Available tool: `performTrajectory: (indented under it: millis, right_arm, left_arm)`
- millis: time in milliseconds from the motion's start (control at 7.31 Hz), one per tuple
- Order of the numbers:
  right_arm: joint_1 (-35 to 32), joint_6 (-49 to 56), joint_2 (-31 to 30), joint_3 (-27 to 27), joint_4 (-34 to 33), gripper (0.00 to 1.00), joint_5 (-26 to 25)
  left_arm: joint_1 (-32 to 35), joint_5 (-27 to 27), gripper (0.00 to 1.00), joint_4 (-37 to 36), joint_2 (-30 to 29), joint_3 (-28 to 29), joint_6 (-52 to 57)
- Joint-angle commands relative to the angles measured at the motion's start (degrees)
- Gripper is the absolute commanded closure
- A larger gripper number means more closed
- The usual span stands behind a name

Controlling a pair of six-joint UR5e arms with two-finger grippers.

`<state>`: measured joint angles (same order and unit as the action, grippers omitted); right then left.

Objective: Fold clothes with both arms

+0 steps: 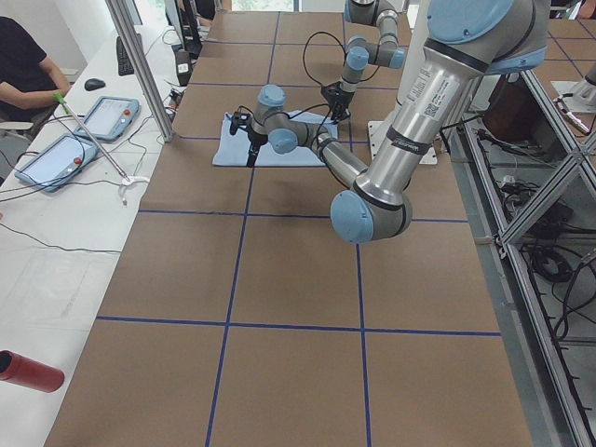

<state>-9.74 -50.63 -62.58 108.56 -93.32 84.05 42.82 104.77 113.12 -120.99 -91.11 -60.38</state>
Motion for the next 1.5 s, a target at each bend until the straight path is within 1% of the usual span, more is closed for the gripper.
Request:
performTrajectory:
  millis: [0,137,274,684,821,957,1094,1231,1368]
  right_arm:
    - [-0.4,0.0,0.0,0.2,0.0,0.90,0.0]
    - [-0.9,0.0,-0.1,0.5,0.0,0.97,0.0]
    - [-1.2,0.1,-0.1,0.5,0.0,1.00,0.0]
    - [-3.3,0.0,-0.3,2.2,0.0,1.00,0.5]
    - [-4.2,-0.6,-1.6,1.9,-0.2,1.00,1.0]
    - [-4.8,-1.4,-4.2,2.4,-0.2,1.00,2.4]
    - [-7.5,-4.8,-6.0,2.3,-0.5,1.00,10.1]
    - [-11.1,-6.3,-8.9,3.6,-0.9,1.00,19.6]
    - [-11.1,-9.0,-14.4,6.7,-0.7,1.00,20.7]
  left_arm:
    - [0.0,0.1,0.00,0.0,0.0,-0.2,0.0]
    - [-0.1,0.1,0.00,0.0,0.0,-0.2,0.0]
    - [-0.1,0.1,0.00,0.0,0.0,-0.2,0.0]
    - [-0.4,0.1,0.01,0.0,-0.2,0.0,0.0]
    - [-0.3,0.0,0.01,0.2,-0.2,0.1,0.0]
    - [-0.4,0.0,0.01,0.3,-0.2,0.1,0.0]
    - [-0.4,0.0,0.01,0.3,-0.2,0.1,0.0]
    - [-0.4,0.0,0.01,0.4,-0.2,0.1,0.1]
    - [-0.4,0.0,0.01,0.4,-0.1,0.1,0.1]
